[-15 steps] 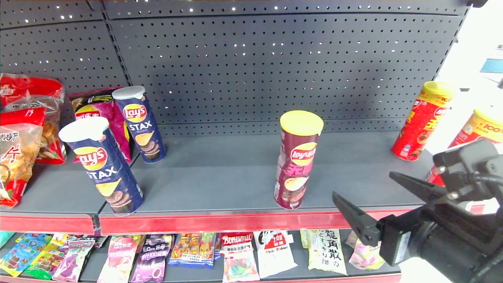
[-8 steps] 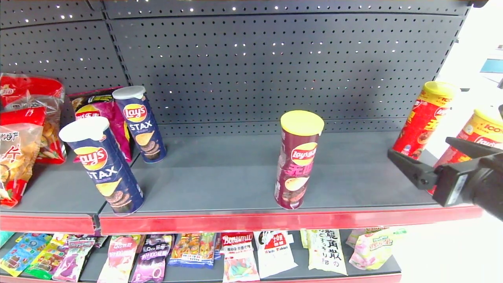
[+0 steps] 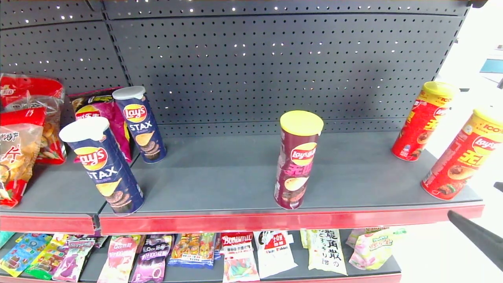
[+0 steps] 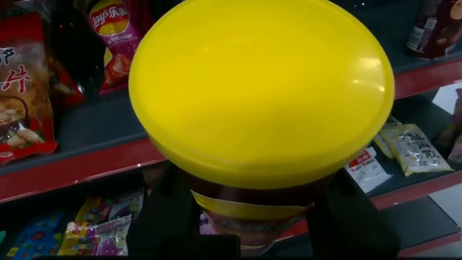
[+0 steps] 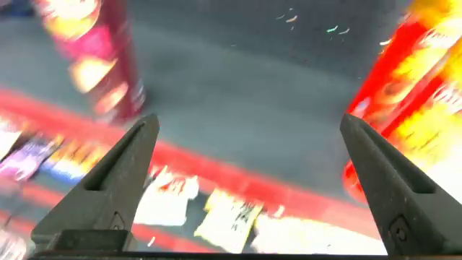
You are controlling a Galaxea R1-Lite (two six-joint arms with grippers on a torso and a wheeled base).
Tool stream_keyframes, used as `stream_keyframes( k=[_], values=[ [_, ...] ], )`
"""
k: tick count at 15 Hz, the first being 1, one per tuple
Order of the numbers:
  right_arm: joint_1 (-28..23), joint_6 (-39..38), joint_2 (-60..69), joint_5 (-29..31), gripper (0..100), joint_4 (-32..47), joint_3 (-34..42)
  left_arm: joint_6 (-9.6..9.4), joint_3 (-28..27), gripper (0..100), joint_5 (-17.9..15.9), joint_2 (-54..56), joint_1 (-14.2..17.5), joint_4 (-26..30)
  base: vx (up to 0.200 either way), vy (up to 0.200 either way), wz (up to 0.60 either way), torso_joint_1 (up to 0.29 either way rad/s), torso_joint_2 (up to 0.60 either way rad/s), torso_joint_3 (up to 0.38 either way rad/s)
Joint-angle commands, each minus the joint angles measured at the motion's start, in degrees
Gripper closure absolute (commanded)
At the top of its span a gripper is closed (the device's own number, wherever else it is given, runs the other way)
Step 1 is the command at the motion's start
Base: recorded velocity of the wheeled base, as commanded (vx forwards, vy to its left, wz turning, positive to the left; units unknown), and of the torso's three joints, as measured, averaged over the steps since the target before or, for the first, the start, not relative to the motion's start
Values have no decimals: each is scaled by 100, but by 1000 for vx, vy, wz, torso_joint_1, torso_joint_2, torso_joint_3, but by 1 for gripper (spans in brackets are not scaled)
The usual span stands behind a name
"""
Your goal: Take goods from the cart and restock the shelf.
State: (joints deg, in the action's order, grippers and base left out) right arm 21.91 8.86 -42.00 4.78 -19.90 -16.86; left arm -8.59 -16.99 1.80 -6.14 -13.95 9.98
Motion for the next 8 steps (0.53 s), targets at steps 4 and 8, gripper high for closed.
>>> stream_keyframes(
  k=[4,8],
  values=[
    [-1030,-34,1132,419,0,794,420,165,-155,100,-356,-141,-3,4,0,0,0,0,0,0],
    [-2199,-69,1528,507,0,803,860,341,-217,100,-673,-308,-3,4,0,0,0,0,0,0]
  ],
)
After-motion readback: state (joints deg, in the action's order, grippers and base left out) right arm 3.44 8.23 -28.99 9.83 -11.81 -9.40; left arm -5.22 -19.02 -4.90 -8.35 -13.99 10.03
